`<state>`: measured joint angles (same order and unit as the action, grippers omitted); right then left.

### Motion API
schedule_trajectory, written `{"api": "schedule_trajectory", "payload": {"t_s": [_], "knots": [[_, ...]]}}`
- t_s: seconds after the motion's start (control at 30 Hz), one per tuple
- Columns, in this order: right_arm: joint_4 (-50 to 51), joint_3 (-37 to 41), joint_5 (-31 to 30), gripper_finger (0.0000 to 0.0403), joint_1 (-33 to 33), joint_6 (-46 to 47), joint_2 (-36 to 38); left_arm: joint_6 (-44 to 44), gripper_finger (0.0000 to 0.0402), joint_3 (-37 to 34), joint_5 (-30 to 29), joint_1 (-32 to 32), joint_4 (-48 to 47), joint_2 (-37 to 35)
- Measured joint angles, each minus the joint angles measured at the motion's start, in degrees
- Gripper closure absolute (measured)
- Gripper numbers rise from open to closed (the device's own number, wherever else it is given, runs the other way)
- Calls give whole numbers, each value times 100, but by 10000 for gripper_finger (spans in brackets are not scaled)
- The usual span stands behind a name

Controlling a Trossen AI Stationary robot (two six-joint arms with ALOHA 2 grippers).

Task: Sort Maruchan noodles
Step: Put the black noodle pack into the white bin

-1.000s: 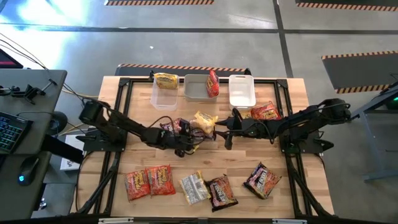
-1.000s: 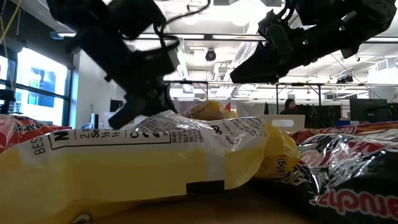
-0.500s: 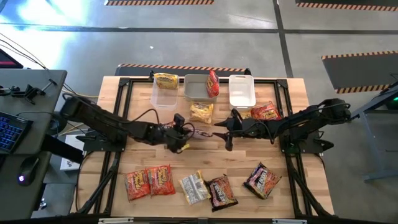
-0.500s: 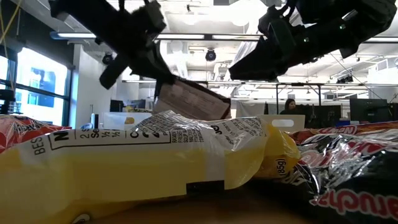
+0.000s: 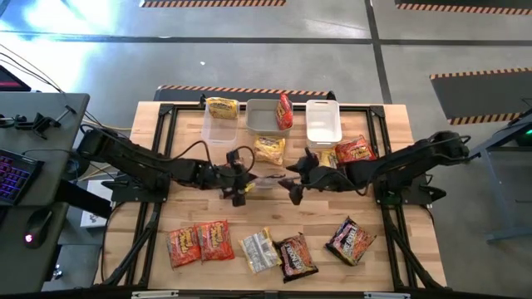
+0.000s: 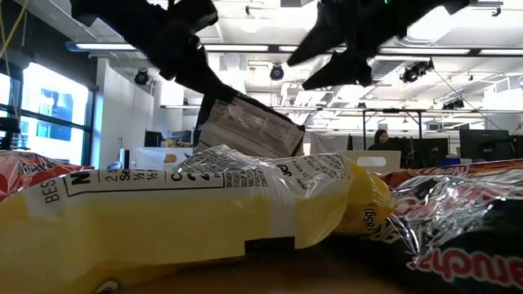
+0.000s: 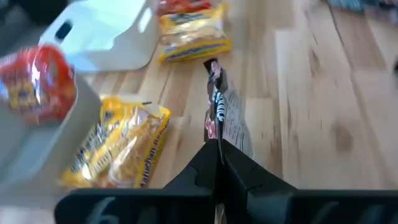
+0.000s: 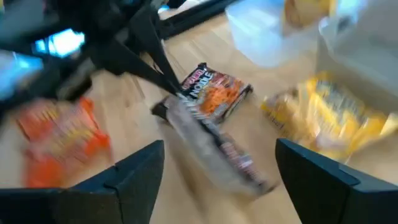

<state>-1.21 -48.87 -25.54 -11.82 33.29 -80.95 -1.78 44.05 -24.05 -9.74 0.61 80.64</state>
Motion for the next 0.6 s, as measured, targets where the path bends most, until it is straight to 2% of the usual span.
{"api": "schedule_trajectory", "payload": {"t_s": [0.1, 0.2, 0.37, 0.6], "knots": [[25, -103, 57, 112, -76, 1026, 2, -741, 401, 2, -9, 0, 159, 10], [14, -99, 272, 112, -113, 2184, -38, -1097, 401, 2, -61, -81, 357, 94], [-231, -89, 713, 112, -213, 3890, -315, -864, 401, 4, -826, -553, 896, 546], [-866, -88, 928, 112, -259, 5277, -1001, -803, 401, 11, -1479, -1035, 1781, 1394]]}}
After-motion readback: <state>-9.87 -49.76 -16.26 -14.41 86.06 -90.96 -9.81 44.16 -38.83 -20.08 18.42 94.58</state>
